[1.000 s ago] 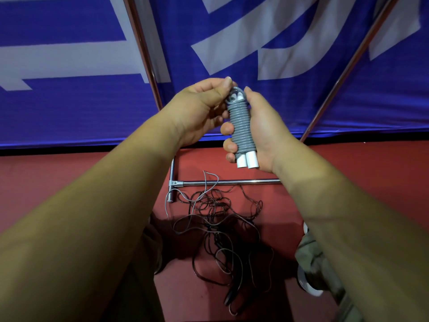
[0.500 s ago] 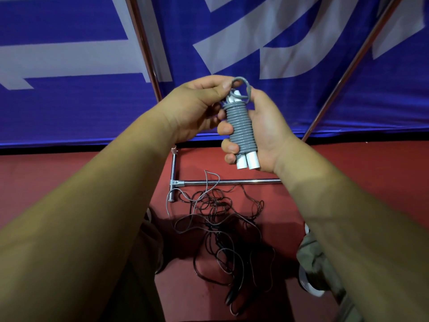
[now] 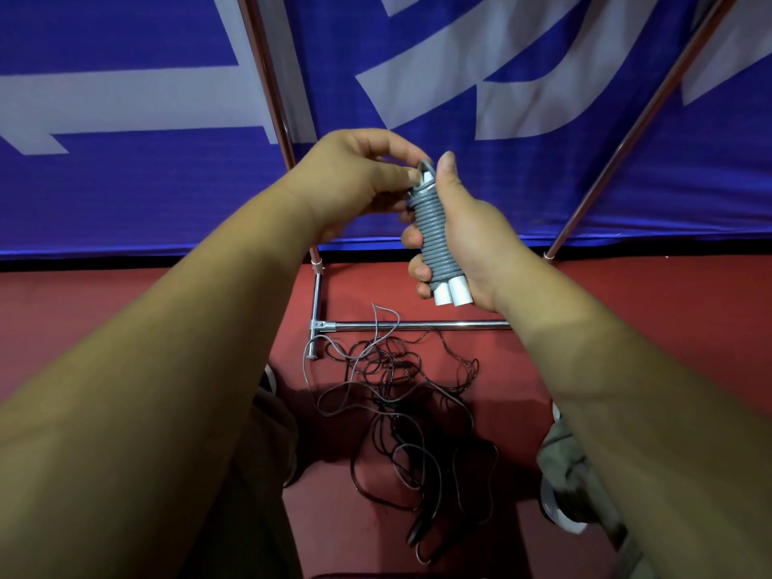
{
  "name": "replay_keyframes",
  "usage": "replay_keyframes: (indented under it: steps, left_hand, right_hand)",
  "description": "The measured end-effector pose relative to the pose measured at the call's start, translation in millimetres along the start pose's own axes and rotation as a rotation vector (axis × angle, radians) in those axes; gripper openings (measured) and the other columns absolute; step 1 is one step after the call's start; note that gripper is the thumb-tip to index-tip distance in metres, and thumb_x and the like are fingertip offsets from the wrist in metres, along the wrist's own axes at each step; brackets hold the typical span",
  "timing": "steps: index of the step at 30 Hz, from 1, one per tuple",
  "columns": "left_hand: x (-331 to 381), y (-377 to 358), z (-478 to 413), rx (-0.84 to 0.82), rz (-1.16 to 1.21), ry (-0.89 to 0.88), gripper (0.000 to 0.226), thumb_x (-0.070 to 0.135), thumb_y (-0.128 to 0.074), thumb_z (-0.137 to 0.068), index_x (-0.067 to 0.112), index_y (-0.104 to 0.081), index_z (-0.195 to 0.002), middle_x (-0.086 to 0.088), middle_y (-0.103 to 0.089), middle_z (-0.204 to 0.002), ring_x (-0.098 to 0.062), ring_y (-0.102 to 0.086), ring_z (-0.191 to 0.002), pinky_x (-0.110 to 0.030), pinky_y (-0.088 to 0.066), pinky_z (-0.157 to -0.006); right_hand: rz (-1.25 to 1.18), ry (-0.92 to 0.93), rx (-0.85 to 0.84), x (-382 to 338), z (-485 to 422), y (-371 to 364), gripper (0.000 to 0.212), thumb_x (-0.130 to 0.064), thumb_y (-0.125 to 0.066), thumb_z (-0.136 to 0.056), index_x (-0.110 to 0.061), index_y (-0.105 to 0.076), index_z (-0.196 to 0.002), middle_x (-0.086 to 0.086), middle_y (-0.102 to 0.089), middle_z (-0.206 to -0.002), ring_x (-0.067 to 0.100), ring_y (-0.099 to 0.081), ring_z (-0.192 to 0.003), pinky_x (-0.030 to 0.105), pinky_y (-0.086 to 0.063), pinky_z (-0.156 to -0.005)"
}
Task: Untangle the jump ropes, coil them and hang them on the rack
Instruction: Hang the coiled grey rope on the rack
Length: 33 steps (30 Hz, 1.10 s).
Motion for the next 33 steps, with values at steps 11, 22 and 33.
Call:
replay_keyframes:
  steps: [11,22,33]
  left_hand:
    - [-7,-2,2,0.023,0.04,0.104,0.02,-0.01,-0.061,-0.093,0.003,-0.076,-0.093,-0.021,-0.076,-0.095,-0.031,-0.072,-0.093,-0.048,-0.06,-0.098]
    - [-7,0,-2,0.099,-0.026,0.065,0.018,0.009,-0.073,-0.095,0.007,-0.076,-0.113,-0.01,-0.077,-0.092,-0.019,-0.071,-0.082,-0.035,-0.059,-0.077]
    - [-11,-5,-3,0.086,0.208,0.104,0.023,-0.002,-0.065,-0.097,0.0,-0.07,-0.119,-0.016,-0.078,-0.102,-0.02,-0.076,-0.089,-0.027,-0.06,-0.074]
  right_hand:
    - [0.07,-0.055,0.066,4,-3,4,0.081,-0.084,-0.031,-0.098,-0.012,-0.067,-0.106,0.005,-0.059,-0.072,0.023,-0.051,-0.049,0.04,-0.055,-0.057]
    - [0.143,-0.017,0.135,-1,0,7,0.076,-0.083,-0.036,-0.098,-0.016,-0.069,-0.115,0.004,-0.061,-0.074,0.023,-0.054,-0.05,0.043,-0.058,-0.06]
    - [-0.04,-0.104,0.151,-3,1,14,0.069,-0.084,-0.051,-0.092,-0.016,-0.063,-0.095,0.002,-0.056,-0.068,0.021,-0.048,-0.046,0.035,-0.05,-0.055]
Point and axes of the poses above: each hand's wrist, its own z-axis away from the middle knuckle, its own y-axis out of the back of the hand, x = y × z, the point moved 6 cm from there along -z, towards the middle knuckle
